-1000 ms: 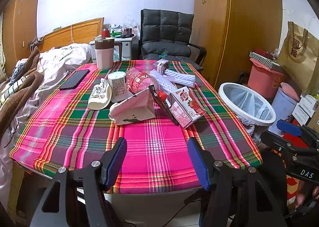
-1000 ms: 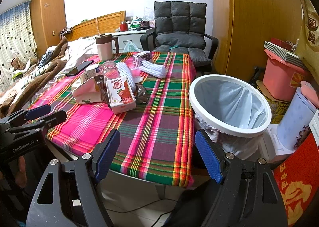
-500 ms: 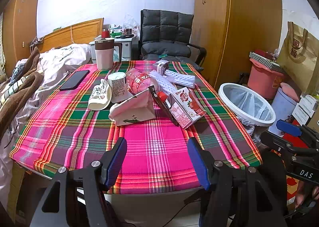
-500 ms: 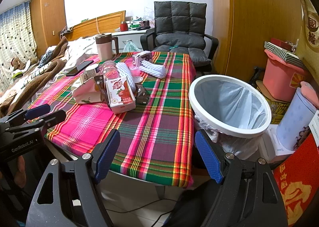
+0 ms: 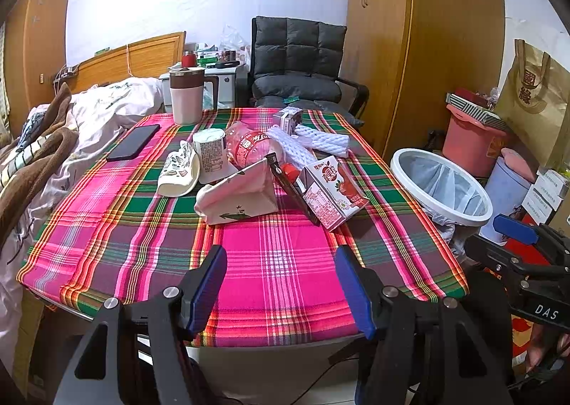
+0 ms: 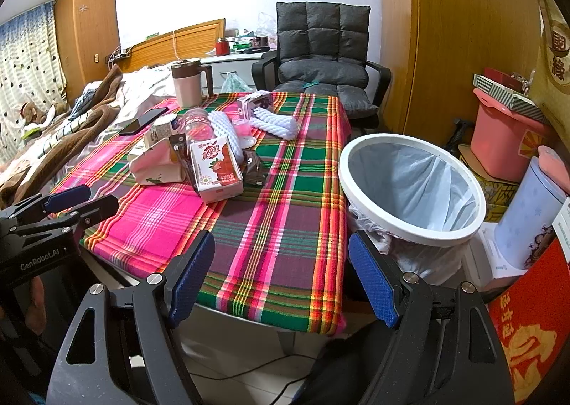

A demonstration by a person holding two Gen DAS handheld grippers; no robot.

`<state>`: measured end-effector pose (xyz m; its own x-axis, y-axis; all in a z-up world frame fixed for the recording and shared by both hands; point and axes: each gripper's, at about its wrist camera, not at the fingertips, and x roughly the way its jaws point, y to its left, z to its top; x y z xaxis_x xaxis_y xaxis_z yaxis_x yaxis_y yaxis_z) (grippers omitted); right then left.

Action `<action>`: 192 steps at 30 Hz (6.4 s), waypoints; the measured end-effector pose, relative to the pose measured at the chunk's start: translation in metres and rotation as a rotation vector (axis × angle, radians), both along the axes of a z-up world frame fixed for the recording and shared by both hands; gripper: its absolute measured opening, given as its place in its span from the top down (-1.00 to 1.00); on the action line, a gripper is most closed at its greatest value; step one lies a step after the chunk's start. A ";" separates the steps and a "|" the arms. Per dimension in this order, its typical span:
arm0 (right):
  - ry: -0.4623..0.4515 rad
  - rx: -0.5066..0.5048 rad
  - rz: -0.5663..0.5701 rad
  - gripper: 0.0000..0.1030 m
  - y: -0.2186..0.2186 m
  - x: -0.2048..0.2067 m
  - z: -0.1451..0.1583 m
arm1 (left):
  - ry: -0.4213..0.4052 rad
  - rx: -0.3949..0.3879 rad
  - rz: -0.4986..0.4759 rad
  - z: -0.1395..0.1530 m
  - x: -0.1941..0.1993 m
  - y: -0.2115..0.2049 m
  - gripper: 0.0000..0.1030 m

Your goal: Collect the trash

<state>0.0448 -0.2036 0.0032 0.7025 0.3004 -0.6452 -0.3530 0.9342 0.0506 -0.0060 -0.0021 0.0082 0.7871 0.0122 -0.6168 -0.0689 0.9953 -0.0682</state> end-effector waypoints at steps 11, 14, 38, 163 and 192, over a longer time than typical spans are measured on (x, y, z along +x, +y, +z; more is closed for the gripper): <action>0.008 -0.016 0.011 -0.53 0.007 0.003 -0.003 | 0.025 -0.019 0.001 -0.008 0.009 0.010 -0.22; 0.016 -0.020 0.018 -0.53 0.009 0.007 -0.005 | 0.029 -0.021 -0.005 -0.012 0.012 0.012 -0.22; 0.089 0.008 0.173 -0.53 0.054 0.061 -0.028 | 0.044 -0.034 0.030 -0.028 0.077 0.076 -0.22; 0.090 0.110 -0.088 -0.26 -0.068 0.075 -0.014 | 0.019 -0.082 -0.231 -0.022 0.136 -0.059 -0.01; 0.121 0.126 0.108 0.12 -0.006 0.075 -0.014 | 0.017 -0.143 0.014 -0.027 0.102 0.043 -0.06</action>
